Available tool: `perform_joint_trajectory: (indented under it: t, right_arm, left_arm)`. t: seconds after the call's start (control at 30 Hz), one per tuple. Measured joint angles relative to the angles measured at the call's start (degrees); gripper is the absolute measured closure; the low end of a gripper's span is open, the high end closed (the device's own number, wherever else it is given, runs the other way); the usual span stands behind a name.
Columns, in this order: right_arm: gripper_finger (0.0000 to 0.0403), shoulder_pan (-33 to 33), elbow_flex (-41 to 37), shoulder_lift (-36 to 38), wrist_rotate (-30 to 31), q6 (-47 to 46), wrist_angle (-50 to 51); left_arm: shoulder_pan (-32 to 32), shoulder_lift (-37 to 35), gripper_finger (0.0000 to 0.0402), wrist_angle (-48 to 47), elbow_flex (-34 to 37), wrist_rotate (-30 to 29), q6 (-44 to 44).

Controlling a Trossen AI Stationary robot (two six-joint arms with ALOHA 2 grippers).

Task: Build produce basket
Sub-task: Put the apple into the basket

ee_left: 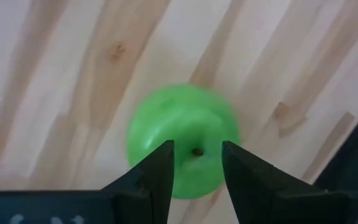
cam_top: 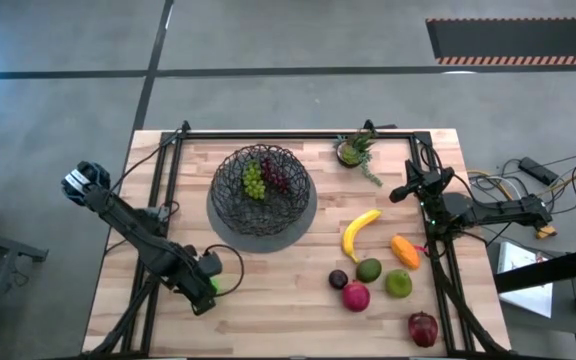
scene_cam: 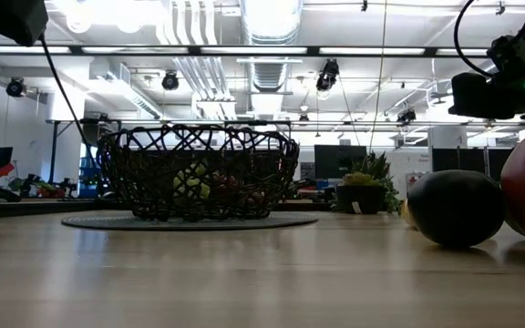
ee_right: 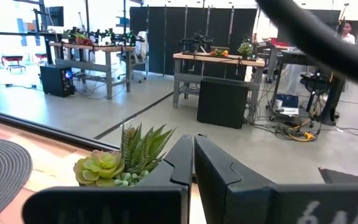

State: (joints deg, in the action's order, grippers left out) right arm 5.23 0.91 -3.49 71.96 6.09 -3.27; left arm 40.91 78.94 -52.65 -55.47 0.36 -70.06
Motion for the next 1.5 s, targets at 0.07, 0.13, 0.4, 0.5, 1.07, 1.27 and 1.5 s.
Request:
perform_joint_trajectory:
  t: [0.07,0.13,0.4,0.5,1.07,1.27,1.5]
  right_arm:
    - [0.0394,0.0,0.0,0.0,0.0,0.02,-0.02]
    - [0.0394,-0.01,0.01,0.0,-0.01,0.01,-0.01]
    - [0.0394,0.0,0.0,0.0,0.0,0.02,-0.02]
    - [0.0394,0.0,0.01,0.01,-0.01,0.0,-0.01]
    - [0.0394,-0.02,0.01,0.0,-0.01,0.03,0.0]
    - [0.0394,0.0,0.02,0.0,0.0,0.02,0.0]
    - [0.0394,0.0,0.0,0.0,0.0,0.0,-0.02]
  left_arm:
    - [0.0,0.0,0.0284,2.41,0.99,0.0,0.0]
    - [0.0,0.0,0.0284,3.8,1.82,0.0,0.0]
    - [0.02,0.98,0.0318,4.08,2.26,0.85,0.5]
    - [0.02,0.96,0.0341,4.1,2.02,0.9,0.52]
    - [0.0,0.78,0.04,3.72,0.03,10.4,0.5]
    - [0.11,-0.07,0.04,-0.91,0.16,17.62,-3.23]
    - [0.12,-4.28,0.0363,-0.7,0.4,15.71,-1.25]
